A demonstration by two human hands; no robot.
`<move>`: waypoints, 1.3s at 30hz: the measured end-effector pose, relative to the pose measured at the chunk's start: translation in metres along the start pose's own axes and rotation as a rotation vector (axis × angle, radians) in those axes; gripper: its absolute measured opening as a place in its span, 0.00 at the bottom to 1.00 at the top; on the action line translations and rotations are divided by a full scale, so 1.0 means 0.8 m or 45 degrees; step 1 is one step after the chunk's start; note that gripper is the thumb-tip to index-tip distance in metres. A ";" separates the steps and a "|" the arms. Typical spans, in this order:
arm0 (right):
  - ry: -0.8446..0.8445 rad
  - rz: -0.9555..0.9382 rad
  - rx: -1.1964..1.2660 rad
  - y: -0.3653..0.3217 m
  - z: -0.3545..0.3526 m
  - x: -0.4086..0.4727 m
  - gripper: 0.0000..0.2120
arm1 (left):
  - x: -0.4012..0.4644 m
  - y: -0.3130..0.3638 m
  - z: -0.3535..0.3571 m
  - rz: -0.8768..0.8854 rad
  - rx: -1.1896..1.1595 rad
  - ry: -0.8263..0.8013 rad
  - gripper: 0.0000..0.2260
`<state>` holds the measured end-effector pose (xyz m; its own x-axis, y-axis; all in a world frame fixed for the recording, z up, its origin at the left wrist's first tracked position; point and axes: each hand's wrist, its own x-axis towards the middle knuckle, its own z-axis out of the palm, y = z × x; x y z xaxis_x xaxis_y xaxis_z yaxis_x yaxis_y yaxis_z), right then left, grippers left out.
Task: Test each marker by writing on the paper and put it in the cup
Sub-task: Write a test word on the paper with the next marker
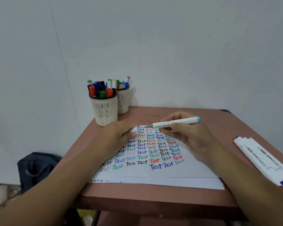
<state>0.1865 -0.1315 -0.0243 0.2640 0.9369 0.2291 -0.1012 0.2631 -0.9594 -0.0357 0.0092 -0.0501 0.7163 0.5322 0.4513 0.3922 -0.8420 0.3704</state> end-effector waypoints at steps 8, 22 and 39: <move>0.009 0.015 -0.048 0.000 0.008 -0.002 0.06 | 0.003 -0.009 0.005 0.070 0.030 0.021 0.11; -0.018 0.047 -0.228 0.006 0.010 0.001 0.12 | 0.004 -0.012 0.010 0.154 0.027 0.012 0.12; 0.053 0.079 -0.346 0.006 0.027 0.008 0.10 | -0.002 -0.003 0.008 0.049 0.032 0.033 0.09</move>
<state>0.1671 -0.1190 -0.0237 0.3052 0.9376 0.1666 0.1412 0.1285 -0.9816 -0.0340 0.0098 -0.0573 0.7161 0.5012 0.4858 0.3792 -0.8637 0.3320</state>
